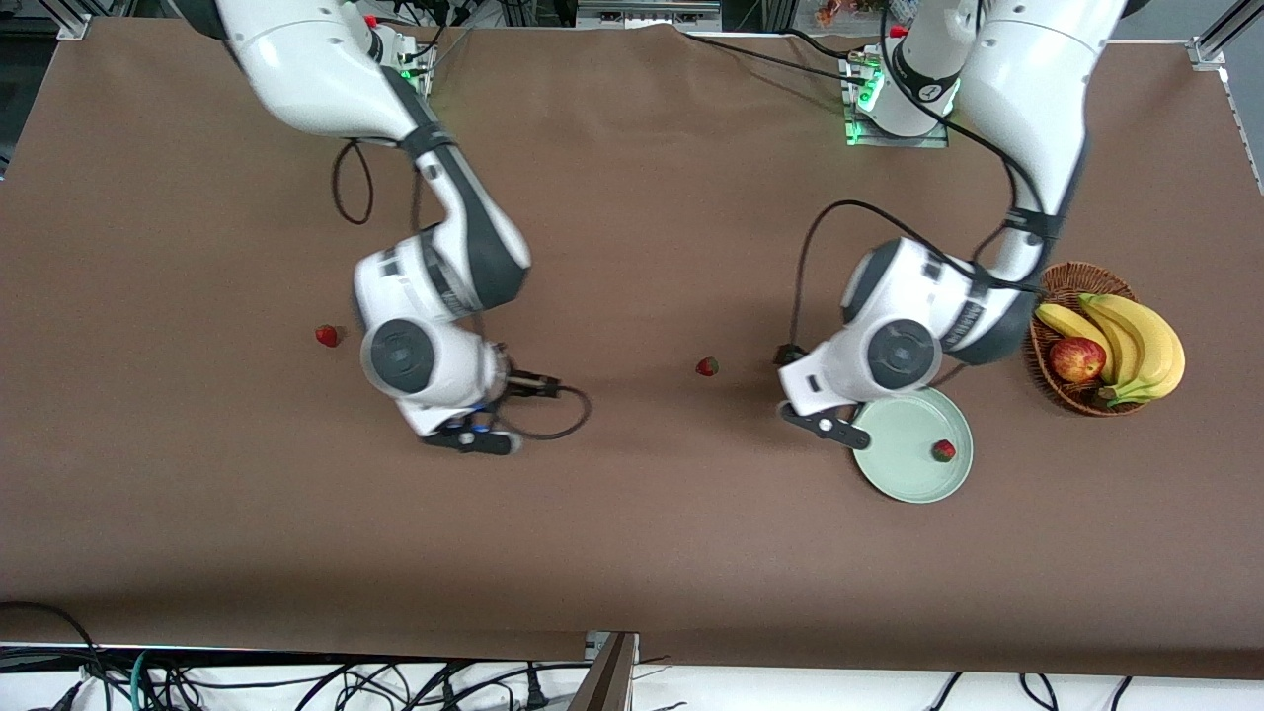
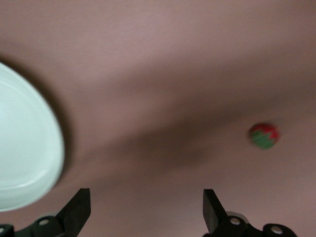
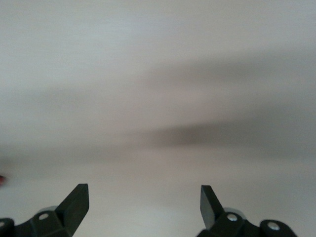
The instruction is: Collect all strawberries into plate
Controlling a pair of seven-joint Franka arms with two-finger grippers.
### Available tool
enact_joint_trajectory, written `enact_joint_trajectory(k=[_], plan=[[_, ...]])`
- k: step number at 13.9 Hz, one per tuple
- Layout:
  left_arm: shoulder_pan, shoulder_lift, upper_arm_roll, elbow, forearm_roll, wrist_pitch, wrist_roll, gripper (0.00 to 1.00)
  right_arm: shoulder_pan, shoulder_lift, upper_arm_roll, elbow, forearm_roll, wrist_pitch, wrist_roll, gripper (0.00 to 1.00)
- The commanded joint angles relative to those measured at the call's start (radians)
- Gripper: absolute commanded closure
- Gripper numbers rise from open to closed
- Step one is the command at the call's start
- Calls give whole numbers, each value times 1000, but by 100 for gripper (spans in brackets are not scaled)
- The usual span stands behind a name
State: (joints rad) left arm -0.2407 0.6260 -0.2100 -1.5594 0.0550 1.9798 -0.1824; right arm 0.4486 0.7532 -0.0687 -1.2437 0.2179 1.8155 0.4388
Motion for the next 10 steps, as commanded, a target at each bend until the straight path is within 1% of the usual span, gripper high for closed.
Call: enact_joint_trajectory(k=[1,2,3,4,6,8,9,10], plan=[[-86,10,12,-21,-6,77,-286,0,-14,-70,-92,-135,-15,-41,-186,0],[-103,24,12,-28,-6,115,-378,0,-14,-81,-127,-176,-18,-41,-277,0],[-124,46,12,-33,0,144,-450,0,-14,-89,-173,-219,-18,-39,-351,0],[-149,64,14,-33,3,175,-504,0,-14,-97,-206,-261,-18,-35,-414,0],[-163,83,15,-34,5,227,-529,0,-14,-103,-273,-322,-18,-19,-542,0],[-169,95,15,-37,6,278,-529,0,-14,-115,-321,-406,-17,62,-664,0],[-175,110,15,-44,6,298,-529,0,-14,-123,-336,-452,-15,109,-717,0],[-181,119,15,-47,6,325,-529,3,-14,-127,-341,-488,-12,143,-744,0]])
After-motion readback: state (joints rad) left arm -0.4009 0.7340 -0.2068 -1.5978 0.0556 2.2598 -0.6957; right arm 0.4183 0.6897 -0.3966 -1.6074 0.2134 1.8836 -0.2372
